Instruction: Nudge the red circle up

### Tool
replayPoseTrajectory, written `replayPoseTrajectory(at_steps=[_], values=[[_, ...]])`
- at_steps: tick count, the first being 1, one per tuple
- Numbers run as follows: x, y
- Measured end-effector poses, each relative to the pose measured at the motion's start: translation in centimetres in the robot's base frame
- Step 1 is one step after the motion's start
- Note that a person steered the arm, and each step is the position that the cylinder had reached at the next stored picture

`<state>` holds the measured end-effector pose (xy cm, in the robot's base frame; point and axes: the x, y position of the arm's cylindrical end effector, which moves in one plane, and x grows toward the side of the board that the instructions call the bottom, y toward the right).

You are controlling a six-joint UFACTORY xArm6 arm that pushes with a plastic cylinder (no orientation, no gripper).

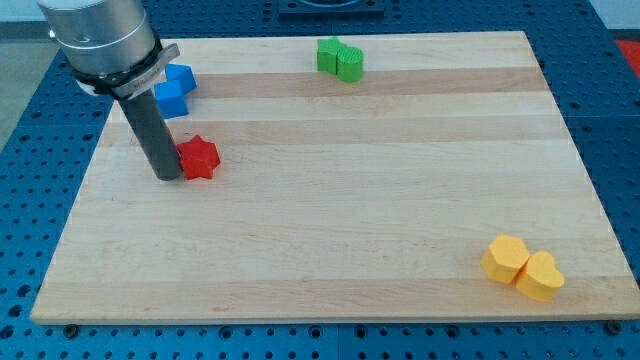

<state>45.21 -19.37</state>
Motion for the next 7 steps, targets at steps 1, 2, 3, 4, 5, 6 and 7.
replayPoseTrajectory(at_steps=[1,2,3,4,5,6,7], values=[[0.4,1.9],[1.5,0.1],[1.9,-1.7],[0.6,-2.8],[0.6,-3.1],[-0.6,-4.3],[-0.6,-4.3]])
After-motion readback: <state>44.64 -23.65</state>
